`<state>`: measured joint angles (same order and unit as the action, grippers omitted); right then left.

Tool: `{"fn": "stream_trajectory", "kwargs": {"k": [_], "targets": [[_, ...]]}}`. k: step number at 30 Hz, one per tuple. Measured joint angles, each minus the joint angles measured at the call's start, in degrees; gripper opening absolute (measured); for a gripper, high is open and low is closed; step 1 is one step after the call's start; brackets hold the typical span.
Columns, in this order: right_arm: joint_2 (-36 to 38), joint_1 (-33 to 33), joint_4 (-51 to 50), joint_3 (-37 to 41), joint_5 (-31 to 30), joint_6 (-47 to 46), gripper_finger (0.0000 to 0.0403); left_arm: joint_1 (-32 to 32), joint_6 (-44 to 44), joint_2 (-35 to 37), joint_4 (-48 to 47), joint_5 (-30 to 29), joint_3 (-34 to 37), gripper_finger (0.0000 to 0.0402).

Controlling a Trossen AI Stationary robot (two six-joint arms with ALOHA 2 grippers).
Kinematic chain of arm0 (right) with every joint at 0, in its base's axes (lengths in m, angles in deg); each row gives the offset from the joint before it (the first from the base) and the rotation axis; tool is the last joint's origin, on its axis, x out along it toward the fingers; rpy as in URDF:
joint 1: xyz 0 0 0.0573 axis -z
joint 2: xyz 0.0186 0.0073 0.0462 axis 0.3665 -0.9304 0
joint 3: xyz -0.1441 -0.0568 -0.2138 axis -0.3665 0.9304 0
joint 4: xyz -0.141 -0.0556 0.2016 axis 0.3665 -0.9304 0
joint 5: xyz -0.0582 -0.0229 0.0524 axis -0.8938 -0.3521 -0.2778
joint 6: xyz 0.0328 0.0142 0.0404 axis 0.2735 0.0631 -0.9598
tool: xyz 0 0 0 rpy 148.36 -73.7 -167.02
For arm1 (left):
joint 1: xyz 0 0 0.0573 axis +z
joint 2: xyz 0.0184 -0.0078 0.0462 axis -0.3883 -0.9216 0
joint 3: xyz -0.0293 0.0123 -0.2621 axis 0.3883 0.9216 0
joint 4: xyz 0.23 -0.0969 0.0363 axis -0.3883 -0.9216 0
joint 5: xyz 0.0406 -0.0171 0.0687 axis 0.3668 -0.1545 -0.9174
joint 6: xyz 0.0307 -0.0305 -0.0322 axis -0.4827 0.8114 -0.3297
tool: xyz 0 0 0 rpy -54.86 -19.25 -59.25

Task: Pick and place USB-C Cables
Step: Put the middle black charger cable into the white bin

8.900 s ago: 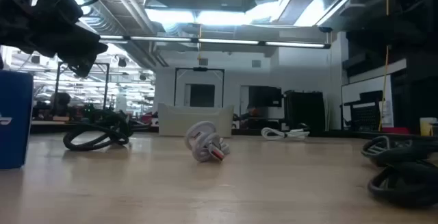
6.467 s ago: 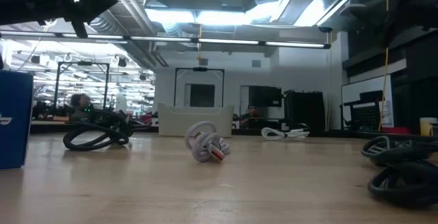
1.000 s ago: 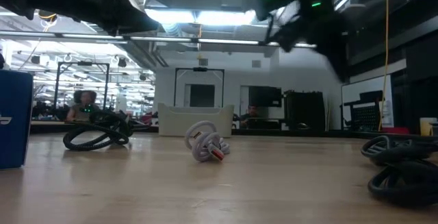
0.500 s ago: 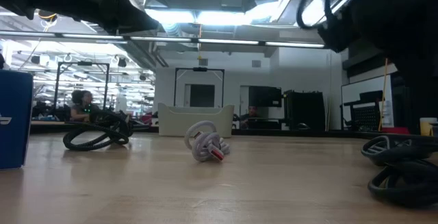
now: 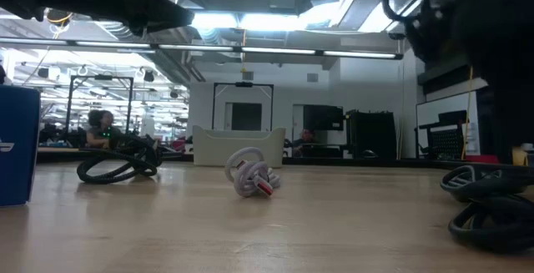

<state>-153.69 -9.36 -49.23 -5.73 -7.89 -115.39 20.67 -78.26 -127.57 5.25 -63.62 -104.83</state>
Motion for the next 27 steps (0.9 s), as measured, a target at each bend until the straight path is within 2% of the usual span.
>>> {"fn": "stream_trajectory", "kwargs": {"k": [6, 13, 16, 20, 21, 23, 27], "targets": [[-0.08, -0.6, 2.36, 6.53, -0.36, -4.27, 0.0209, 0.02, 0.0, 0.0, 0.26, -0.01, 0.0, 0.0096], [0.59, -0.97, 13.49, 13.58, 0.73, -5.09, 0.0204, 0.0, -0.02, 0.0, 1.03, 0.0, 0.0, 0.0096], [0.51, -0.97, 13.44, 13.64, 0.79, -4.73, 0.0171, 0.01, -0.02, 0.01, 2.17, 0.0, 0.0, 0.0096], [-0.22, -0.96, 9.86, 10.17, -0.19, -0.65, 0.0079, 0.02, -0.02, 0.02, 2.99, 0.0, 0.0, 0.0096], [-0.26, -0.86, 7.74, 9.4, -1.28, 1.46, 0.0056, 0.02, -0.02, 0.02, 2.92, 0.0, 0.0, 0.0096], [-0.41, -0.33, 6.04, 7.06, -5.09, 5.28, 0.0056, 0.0, -0.02, 0.02, 2.93, 0.0, 0.0, 0.0096], [-0.24, 1.71, -1.19, 1.54, -20.61, 10.8, 0.0056, 0.02, -0.02, 0.02, 2.93, -0.01, 0.0, 0.0096]]}}
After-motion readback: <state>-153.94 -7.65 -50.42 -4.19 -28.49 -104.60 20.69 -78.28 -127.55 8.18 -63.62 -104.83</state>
